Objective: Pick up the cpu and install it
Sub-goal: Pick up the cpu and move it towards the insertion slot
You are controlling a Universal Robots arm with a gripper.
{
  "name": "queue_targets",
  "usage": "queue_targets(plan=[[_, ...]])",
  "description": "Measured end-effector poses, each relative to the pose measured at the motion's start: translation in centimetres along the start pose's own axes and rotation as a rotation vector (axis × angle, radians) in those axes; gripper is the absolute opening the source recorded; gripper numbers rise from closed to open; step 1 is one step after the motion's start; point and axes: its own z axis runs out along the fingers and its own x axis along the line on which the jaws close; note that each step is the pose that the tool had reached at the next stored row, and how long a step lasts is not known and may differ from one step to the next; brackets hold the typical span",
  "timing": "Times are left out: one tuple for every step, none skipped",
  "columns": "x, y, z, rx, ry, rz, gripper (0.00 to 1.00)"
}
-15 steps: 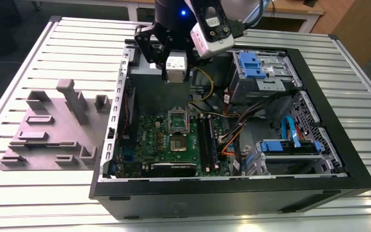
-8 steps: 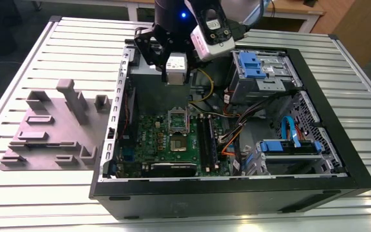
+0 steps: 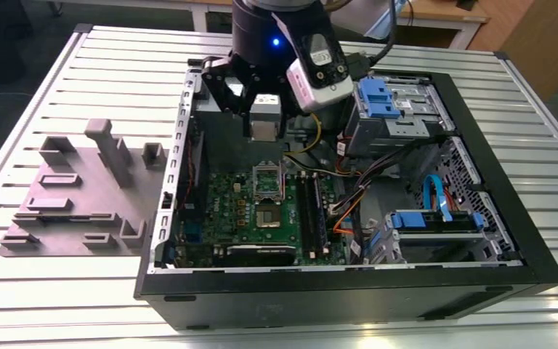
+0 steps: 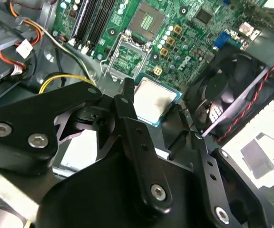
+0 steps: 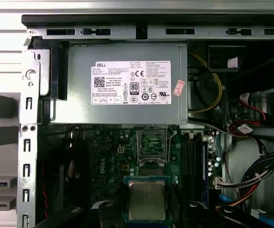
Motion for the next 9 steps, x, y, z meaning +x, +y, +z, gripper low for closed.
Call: queue_targets(plan=[[0.00, -0.13, 0.16, 0.0002, 0.0001, 0.000, 0.47], [-0.01, -0.24, 0.33, 0.0003, 0.0002, 0.000, 0.47], [-0.01, -0.35, 0.51, 0.0003, 0.0002, 0.000, 0.47], [-0.01, -0.46, 0.68, 0.0002, 0.0001, 0.000, 0.47], [-0.02, -0.56, 0.86, 0.0001, 0.0001, 0.000, 0.47], [-0.02, -0.65, 1.04, 0.0000, 0.0001, 0.000, 0.47], [-0.02, -0.74, 1.22, 0.0001, 0.0001, 0.000, 0.47], [-0.02, -0.81, 1.40, 0.0000, 0.0001, 0.000, 0.47], [-0.03, -0.87, 1.58, 0.0000, 0.0001, 0.000, 0.47]])
